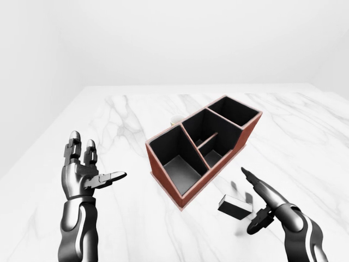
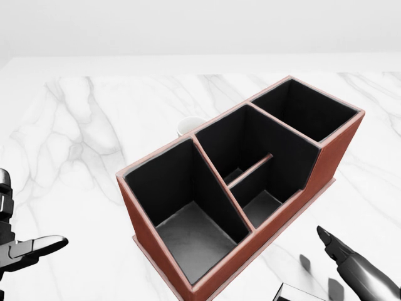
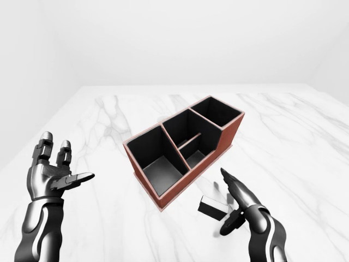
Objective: Pick up the book and place it in the left compartment of the caddy.
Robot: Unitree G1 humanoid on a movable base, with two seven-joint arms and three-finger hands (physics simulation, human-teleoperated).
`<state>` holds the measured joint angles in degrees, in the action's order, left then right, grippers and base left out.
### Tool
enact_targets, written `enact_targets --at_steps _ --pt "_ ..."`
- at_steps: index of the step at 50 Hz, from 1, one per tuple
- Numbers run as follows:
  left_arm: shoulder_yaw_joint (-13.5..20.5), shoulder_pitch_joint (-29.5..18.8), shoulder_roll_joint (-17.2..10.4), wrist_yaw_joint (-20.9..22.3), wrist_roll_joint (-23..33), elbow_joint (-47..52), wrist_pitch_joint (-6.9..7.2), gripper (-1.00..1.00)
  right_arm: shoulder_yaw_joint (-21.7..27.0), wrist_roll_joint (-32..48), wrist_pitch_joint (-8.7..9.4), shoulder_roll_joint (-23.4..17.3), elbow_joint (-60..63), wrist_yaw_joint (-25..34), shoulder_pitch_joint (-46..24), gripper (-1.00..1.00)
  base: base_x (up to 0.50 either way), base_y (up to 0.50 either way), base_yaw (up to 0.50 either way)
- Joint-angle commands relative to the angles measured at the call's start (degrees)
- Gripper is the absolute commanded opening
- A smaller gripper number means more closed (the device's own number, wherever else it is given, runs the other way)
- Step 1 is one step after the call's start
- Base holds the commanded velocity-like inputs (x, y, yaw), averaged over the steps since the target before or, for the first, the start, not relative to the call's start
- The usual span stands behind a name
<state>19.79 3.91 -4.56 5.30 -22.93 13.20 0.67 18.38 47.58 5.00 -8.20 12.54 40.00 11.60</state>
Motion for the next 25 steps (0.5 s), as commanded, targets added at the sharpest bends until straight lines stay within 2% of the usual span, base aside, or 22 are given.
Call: enact_targets --at_steps 1,25 --pt "-0.1 -0.1 0.0 0.1 0.1 -0.7 -0.44 1.00 -0.3 -0.8 0.00 -1.0 -2.3 0.0 -1.0 1.00 0.00 0.00 0.00" --pt "0.0 -0.2 -0.2 0.2 0.0 -1.9 -1.23 1.00 -2.7 -1.2 0.00 -2.0 -6.1 0.0 -2.9 1.00 0.00 0.00 0.00"
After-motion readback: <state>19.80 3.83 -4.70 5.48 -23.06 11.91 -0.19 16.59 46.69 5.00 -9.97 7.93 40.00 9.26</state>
